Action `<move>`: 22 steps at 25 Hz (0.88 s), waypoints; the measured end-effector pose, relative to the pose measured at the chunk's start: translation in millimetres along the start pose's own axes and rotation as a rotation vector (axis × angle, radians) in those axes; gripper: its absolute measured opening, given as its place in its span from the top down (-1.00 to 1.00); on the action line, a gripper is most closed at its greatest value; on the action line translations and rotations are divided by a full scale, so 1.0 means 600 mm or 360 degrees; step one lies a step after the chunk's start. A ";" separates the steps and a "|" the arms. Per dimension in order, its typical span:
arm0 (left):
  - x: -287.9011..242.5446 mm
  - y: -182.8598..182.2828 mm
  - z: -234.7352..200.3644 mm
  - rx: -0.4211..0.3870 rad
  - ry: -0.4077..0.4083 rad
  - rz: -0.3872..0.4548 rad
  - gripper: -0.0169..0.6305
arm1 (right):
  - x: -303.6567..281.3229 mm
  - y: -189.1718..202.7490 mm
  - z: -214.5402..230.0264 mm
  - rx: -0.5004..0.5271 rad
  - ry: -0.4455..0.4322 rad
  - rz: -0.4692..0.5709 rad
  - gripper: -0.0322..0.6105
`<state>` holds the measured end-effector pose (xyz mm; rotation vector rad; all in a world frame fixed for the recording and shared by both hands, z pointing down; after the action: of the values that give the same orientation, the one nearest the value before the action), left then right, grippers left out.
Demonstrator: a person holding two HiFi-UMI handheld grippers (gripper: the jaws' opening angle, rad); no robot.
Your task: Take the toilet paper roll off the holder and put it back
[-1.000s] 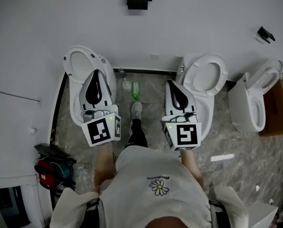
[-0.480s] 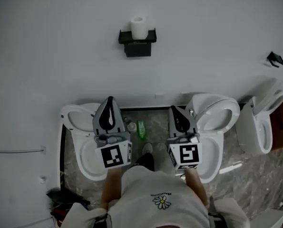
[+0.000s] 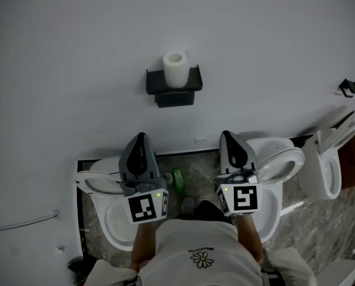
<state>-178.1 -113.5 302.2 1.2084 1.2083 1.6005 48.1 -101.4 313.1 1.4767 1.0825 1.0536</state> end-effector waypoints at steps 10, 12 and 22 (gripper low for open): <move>-0.067 0.011 0.036 0.0064 0.0047 -0.0004 0.90 | -0.050 0.030 0.024 -0.0044 -0.0021 0.0000 0.87; -0.072 0.016 0.039 0.0042 0.0028 -0.0004 0.90 | -0.054 0.031 0.028 -0.0016 -0.0040 0.0021 0.87; -0.106 0.032 0.051 0.0019 -0.0001 -0.0025 0.90 | -0.076 0.043 0.063 -0.0039 -0.0062 0.0021 0.87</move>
<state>-133.7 -171.0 309.3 1.2038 1.2262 1.5833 77.2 -156.7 329.1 1.4812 1.0302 1.0396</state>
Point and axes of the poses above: the fingertips, and each gripper's own axes: x backward along the fingers, z to its right, y out of its underside, the point moved 7 cm from there along x, backward along the fingers, and after that the axes turned 2 degrees about -z, right-handed, at the moved point
